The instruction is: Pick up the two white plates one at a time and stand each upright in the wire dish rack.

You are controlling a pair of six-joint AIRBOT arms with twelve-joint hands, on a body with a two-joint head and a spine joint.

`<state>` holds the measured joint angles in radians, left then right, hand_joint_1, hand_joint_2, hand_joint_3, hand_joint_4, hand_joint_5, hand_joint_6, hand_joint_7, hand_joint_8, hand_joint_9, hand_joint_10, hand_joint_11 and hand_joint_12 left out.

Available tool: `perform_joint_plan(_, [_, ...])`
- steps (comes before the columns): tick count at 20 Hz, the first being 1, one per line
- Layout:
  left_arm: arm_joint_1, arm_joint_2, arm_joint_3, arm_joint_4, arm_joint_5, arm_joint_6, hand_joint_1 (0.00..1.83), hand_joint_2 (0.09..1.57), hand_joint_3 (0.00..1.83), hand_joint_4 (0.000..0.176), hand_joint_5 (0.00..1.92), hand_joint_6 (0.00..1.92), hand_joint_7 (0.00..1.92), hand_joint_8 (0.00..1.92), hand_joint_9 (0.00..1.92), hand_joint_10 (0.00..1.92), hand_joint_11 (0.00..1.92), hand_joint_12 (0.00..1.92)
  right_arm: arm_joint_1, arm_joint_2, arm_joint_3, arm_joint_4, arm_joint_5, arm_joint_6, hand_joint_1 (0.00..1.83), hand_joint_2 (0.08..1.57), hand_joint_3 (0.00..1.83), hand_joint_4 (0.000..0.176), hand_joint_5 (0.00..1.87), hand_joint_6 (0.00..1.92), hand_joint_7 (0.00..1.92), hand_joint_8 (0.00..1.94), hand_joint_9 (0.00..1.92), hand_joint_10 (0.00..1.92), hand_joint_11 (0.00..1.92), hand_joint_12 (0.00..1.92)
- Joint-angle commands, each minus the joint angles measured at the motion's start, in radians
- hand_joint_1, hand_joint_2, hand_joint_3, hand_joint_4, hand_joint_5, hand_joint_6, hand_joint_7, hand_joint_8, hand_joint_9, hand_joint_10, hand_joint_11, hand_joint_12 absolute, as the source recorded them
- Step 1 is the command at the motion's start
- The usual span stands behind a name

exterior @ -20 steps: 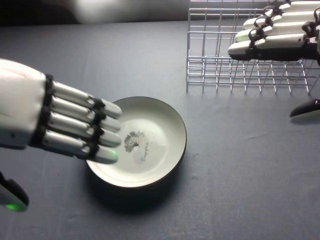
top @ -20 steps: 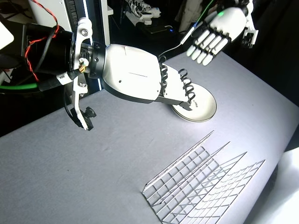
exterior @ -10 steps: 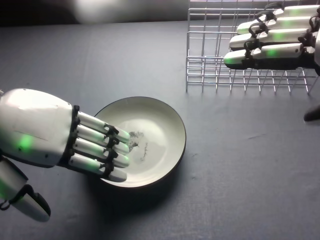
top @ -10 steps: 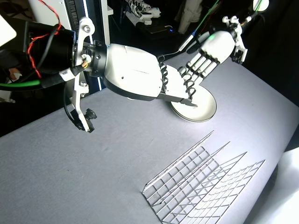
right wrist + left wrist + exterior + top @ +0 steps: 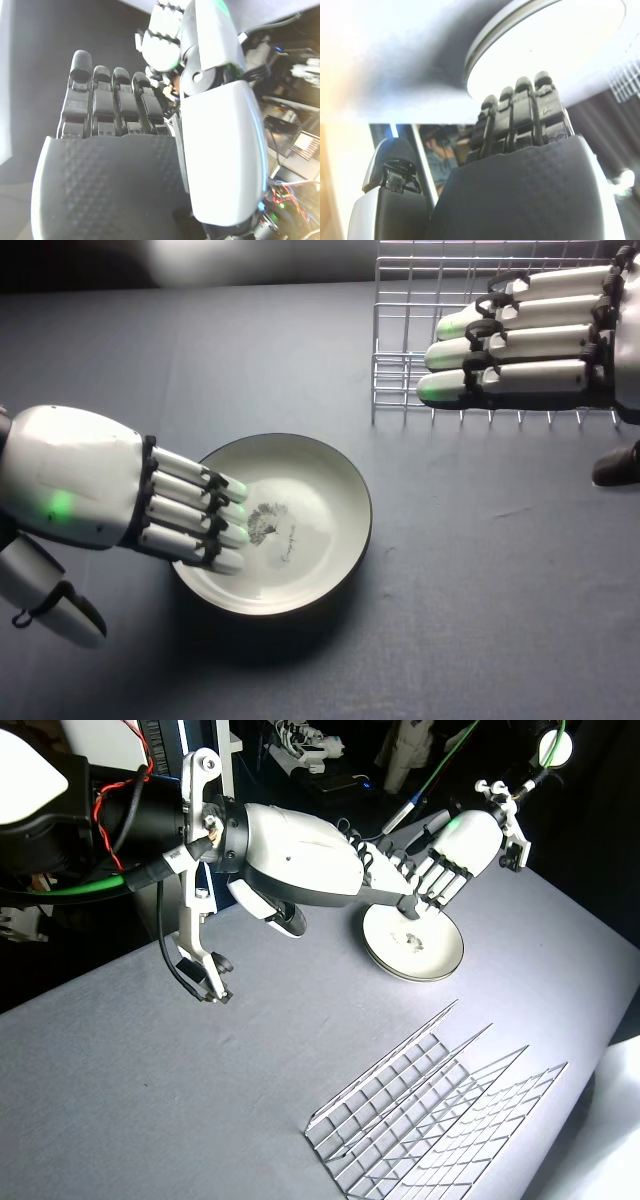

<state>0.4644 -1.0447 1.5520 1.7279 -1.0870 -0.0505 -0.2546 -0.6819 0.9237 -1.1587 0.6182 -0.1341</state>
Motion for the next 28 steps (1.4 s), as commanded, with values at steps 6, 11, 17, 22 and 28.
perform_joint_plan(6, [0.005, -0.019, 0.056, -0.061, -0.033, 0.007, 0.0, 1.19, 0.0, 0.0, 0.0, 0.0, 0.0, 0.0, 0.0, 0.0, 0.0, 0.0, -0.008, 0.004, 0.007, 0.079, 0.097, 0.005, 1.27, 0.98, 0.0, 0.0, 0.08, 0.01, 0.04, 0.0, 0.05, 0.01, 0.0, 0.6])
perform_joint_plan(11, [0.017, -0.025, 0.073, -0.044, -0.026, 0.024, 0.0, 1.2, 0.0, 0.0, 0.0, 0.0, 0.0, 0.0, 0.0, 0.0, 0.0, 0.0, -0.016, 0.004, 0.006, 0.084, 0.087, 0.007, 1.29, 0.98, 0.0, 0.0, 0.09, 0.0, 0.04, 0.0, 0.04, 0.0, 0.0, 0.57])
perform_joint_plan(17, [0.021, -0.037, 0.083, -0.032, 0.011, 0.027, 0.0, 1.19, 0.0, 0.0, 0.0, 0.0, 0.0, 0.0, 0.0, 0.0, 0.0, 0.0, -0.023, 0.004, 0.006, 0.084, 0.088, 0.003, 1.27, 0.98, 0.0, 0.0, 0.08, 0.01, 0.04, 0.01, 0.03, 0.01, 0.0, 0.5])
perform_joint_plan(22, [0.033, -0.051, 0.09, -0.018, 0.056, 0.028, 0.0, 1.19, 0.0, 0.0, 0.0, 0.0, 0.0, 0.0, 0.0, 0.0, 0.0, 0.0, -0.024, 0.004, 0.006, 0.085, 0.082, 0.003, 1.34, 0.99, 0.0, 0.0, 0.12, 0.01, 0.06, 0.01, 0.05, 0.0, 0.0, 0.56])
perform_joint_plan(28, [0.063, -0.062, 0.085, 0.004, 0.093, 0.035, 0.0, 1.2, 0.0, 0.0, 0.0, 0.0, 0.0, 0.0, 0.0, 0.0, 0.0, 0.0, -0.038, -0.005, 0.006, 0.086, 0.065, 0.003, 1.3, 0.99, 0.0, 0.0, 0.14, 0.01, 0.09, 0.01, 0.07, 0.01, 0.0, 0.58])
